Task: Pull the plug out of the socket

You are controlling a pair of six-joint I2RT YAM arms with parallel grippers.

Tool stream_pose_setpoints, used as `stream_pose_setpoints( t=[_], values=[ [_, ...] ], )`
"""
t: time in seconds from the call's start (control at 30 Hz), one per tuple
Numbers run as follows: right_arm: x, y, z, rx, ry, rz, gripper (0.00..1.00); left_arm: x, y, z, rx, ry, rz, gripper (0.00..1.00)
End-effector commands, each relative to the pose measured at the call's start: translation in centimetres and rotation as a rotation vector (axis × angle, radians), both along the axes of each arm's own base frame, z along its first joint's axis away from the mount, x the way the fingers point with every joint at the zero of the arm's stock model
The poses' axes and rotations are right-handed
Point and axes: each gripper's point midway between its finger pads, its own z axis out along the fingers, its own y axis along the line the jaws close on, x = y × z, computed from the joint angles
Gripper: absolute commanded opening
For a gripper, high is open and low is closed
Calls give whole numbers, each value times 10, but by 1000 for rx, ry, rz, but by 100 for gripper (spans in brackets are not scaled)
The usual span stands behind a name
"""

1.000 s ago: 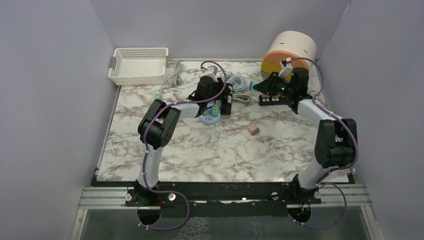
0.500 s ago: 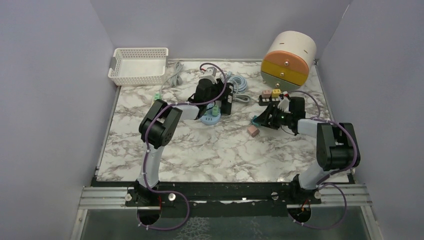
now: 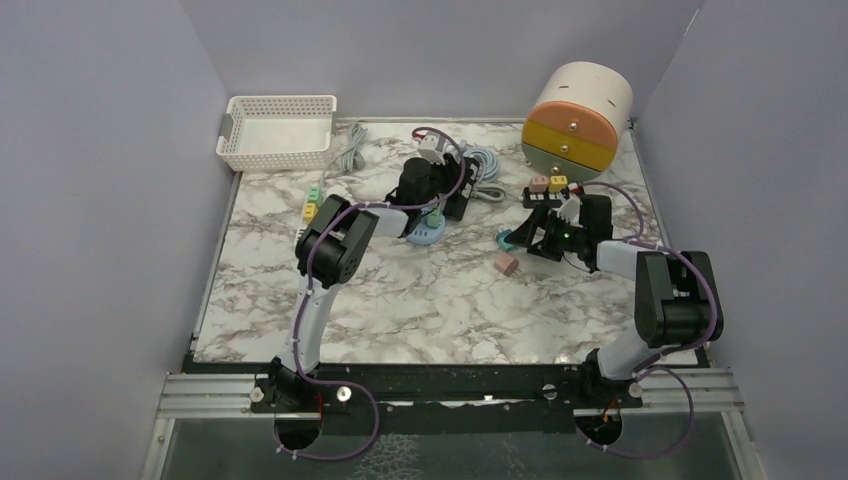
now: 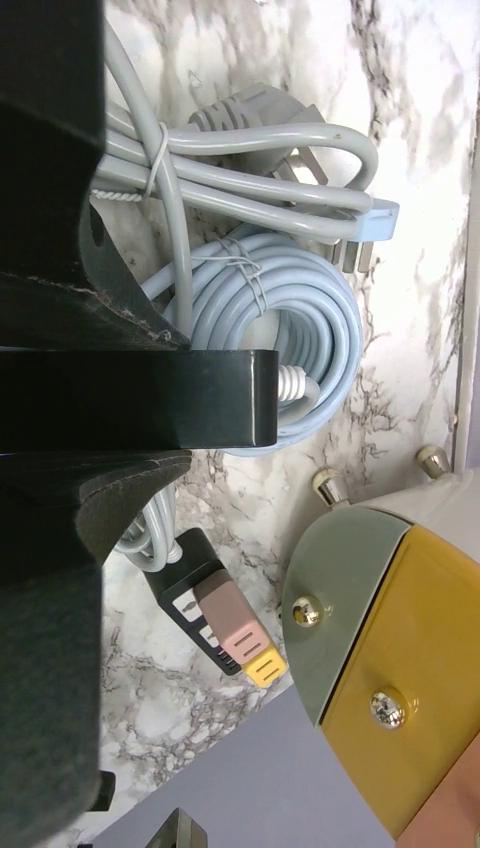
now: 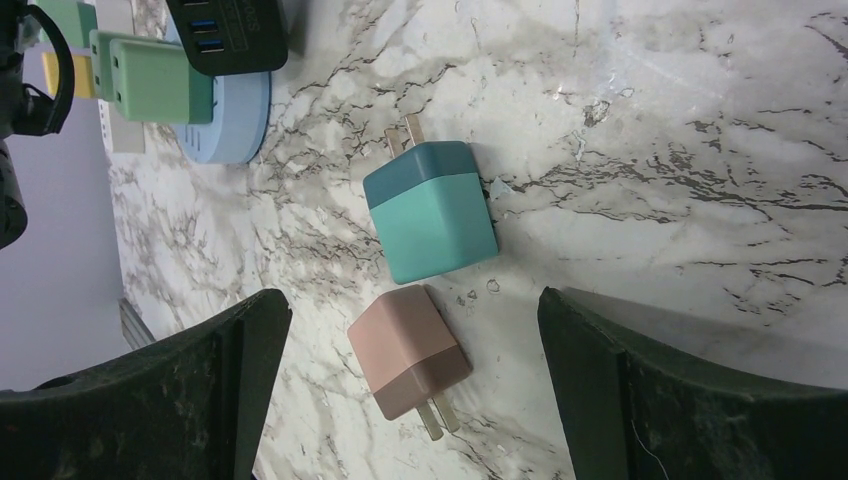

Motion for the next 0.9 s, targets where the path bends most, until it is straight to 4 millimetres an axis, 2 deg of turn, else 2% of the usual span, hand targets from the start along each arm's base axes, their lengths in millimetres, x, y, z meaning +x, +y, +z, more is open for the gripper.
stream_pose_setpoints(
  t=[0.0, 0.13, 0.23, 0.5, 0.87],
  values=[
    [0, -4, -1, -26, -7, -9, 100, -12, -10, -62, 122, 63, -54, 0],
    [-1, -3, 0, -21, -9, 0, 100, -14, -15, -70, 144, 58, -67, 0],
    [-1, -1, 0, -16, -10, 7, 100, -14, -18, -69, 148, 48, -73, 0],
    [0, -1, 3, -14, -12, 10, 100, -5, -25, -77, 143, 78, -86, 0],
    [12, -6, 13, -42, -51, -10, 100, -10, -26, -74, 151, 64, -98, 0]
  ],
)
